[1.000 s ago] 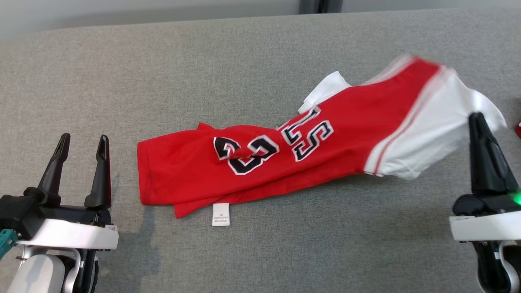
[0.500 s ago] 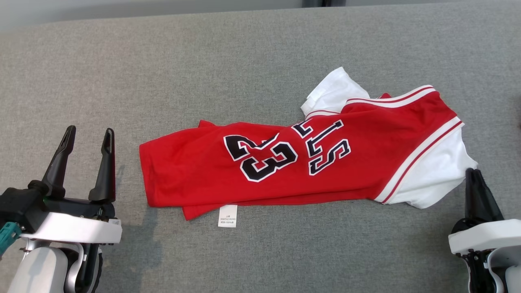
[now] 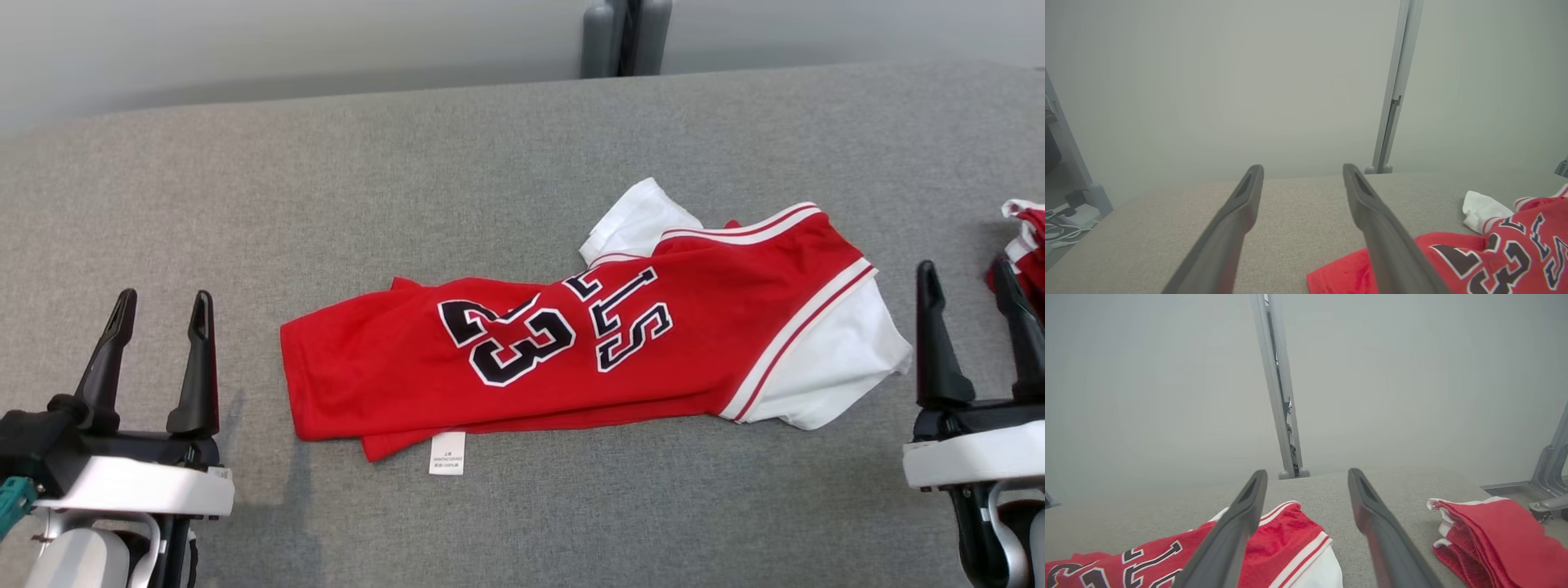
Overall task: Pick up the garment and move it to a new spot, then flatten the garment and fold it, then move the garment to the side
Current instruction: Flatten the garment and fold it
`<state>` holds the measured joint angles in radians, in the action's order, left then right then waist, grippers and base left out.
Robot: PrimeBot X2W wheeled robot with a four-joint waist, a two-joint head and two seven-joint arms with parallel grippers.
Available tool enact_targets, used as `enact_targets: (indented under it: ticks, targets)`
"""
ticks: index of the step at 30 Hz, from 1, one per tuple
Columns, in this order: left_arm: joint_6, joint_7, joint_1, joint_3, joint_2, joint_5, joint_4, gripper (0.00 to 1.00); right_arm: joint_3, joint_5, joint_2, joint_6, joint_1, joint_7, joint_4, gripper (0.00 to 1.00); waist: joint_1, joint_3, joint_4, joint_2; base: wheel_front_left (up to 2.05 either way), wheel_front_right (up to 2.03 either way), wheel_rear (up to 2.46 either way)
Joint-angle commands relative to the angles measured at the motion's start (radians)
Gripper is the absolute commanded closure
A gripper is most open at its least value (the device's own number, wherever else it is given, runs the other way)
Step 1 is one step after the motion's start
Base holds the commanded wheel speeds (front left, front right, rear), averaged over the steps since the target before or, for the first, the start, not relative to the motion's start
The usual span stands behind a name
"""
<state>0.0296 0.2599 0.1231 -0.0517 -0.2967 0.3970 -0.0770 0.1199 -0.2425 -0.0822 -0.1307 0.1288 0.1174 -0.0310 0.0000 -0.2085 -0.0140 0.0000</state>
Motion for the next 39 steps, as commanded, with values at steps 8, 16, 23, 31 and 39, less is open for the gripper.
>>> enact_targets:
  ticks: [8,16,23,31,39]
  targets:
    - [-0.011,0.003,-0.051,-0.005,0.010,-0.014,-0.017,0.00,-0.070,0.022,-0.031,0.000,-0.070,-0.086,-0.145,0.00,0.0000,0.072,0.007,0.0000,0.00,0.00,0.00]
    - [-0.022,-0.003,-0.085,-0.017,0.016,-0.013,-0.017,0.00,-0.074,0.007,-0.019,0.000,-0.118,-0.116,-0.173,0.00,0.0000,0.095,-0.004,0.0000,0.00,0.00,0.00]
    - [0.003,-0.078,-0.069,-0.063,0.018,0.003,-0.015,0.00,-0.081,0.001,-0.017,0.000,-0.113,-0.127,-0.188,0.00,0.0000,0.077,-0.008,0.0000,0.00,0.00,0.00]
    - [0.077,-0.298,-0.044,-0.223,0.008,0.037,-0.075,0.00,-0.105,-0.012,-0.017,0.000,-0.088,-0.116,-0.170,0.00,0.0000,0.027,0.024,0.0000,0.00,0.00,0.00]
    - [0.077,-0.406,-0.048,-0.250,0.003,0.086,-0.133,0.00,-0.110,-0.022,-0.011,0.000,-0.071,-0.096,-0.150,0.00,0.0000,-0.010,0.052,0.0000,0.00,0.00,0.00]
